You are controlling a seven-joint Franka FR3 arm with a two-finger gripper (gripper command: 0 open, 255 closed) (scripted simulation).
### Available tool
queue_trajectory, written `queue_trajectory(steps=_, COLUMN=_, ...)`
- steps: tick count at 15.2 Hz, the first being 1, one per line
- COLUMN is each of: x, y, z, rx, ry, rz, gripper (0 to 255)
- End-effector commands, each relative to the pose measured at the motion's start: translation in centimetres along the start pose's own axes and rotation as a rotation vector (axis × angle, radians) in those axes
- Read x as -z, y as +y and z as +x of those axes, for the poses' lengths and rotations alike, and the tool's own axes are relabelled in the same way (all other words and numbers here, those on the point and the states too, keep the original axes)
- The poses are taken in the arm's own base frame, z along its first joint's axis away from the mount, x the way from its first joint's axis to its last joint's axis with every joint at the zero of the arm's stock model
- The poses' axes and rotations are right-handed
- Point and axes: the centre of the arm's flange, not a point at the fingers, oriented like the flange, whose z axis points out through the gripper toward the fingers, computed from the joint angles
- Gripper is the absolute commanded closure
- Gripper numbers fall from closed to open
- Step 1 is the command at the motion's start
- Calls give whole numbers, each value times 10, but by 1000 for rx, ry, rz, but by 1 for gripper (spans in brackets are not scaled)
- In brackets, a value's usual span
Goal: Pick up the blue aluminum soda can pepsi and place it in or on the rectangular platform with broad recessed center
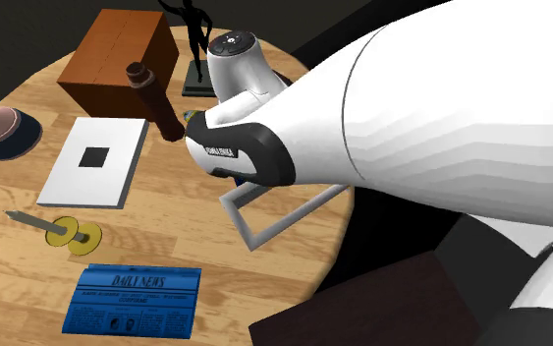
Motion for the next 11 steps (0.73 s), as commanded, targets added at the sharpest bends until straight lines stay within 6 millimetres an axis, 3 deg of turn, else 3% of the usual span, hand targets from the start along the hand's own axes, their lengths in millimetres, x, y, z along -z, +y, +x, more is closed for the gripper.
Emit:
queue_trajectory(steps=1, x=-23, y=-9, z=15, rx=-2, ry=-1, rz=1, gripper=0)
queue_trajectory(steps=7, x=-80, y=-32, z=64, rx=-7, ry=0, rz=6, gripper=0)
queue_trajectory(steps=11, x=-101, y=-32, z=64, rx=-7, ry=0, rz=6, gripper=0)
